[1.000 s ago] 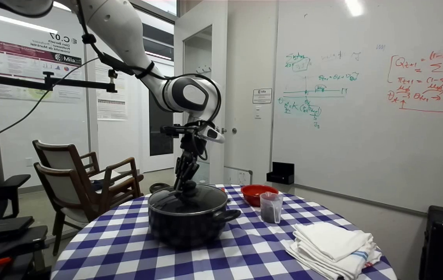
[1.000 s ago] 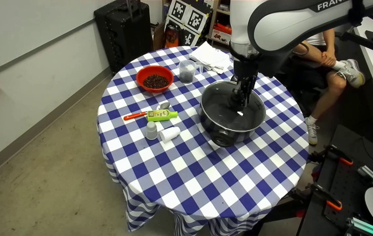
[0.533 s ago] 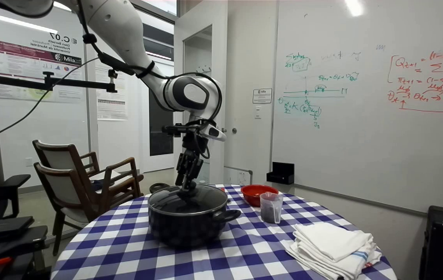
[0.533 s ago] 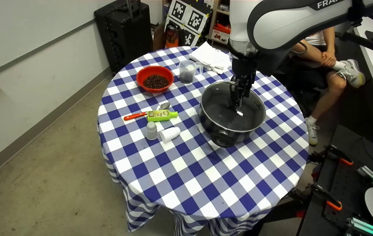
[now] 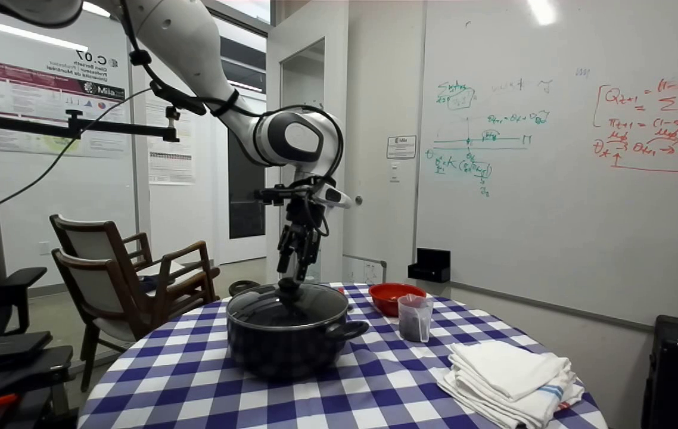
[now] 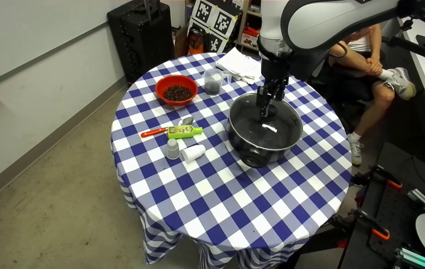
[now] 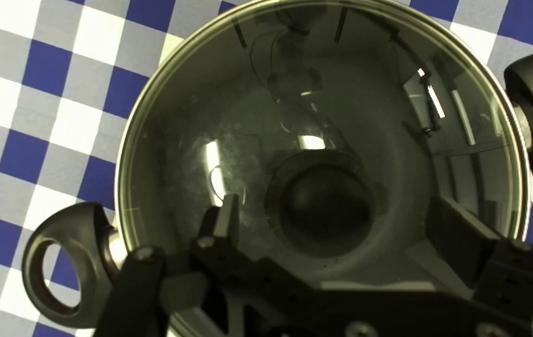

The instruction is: Remove the glass lid from the pot and put it on the table

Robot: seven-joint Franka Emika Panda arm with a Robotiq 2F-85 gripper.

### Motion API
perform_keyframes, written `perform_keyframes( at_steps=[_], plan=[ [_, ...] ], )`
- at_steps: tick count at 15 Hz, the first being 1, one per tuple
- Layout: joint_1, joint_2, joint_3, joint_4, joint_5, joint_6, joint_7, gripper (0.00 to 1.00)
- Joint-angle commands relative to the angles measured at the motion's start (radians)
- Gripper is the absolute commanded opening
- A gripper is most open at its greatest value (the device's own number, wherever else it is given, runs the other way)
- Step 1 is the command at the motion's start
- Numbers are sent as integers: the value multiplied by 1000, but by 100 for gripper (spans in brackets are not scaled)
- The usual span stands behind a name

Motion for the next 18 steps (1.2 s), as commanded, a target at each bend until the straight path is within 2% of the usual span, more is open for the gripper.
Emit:
perform_keyframes(
  at_steps=[1,3,4,5,6,7,13,18],
  plan=[
    [4,30,1,47,9,-1,-3,100],
    [2,37,5,52,15,1,-9,100],
    [2,40,7,54,20,3,-11,94],
    [2,46,9,59,24,2,-13,75],
    [2,51,10,62,26,2,-13,70],
    [2,56,12,66,28,0,-15,69],
    [1,65,10,68,25,-19,-14,24],
    [1,68,9,72,26,-24,-13,24]
  ],
)
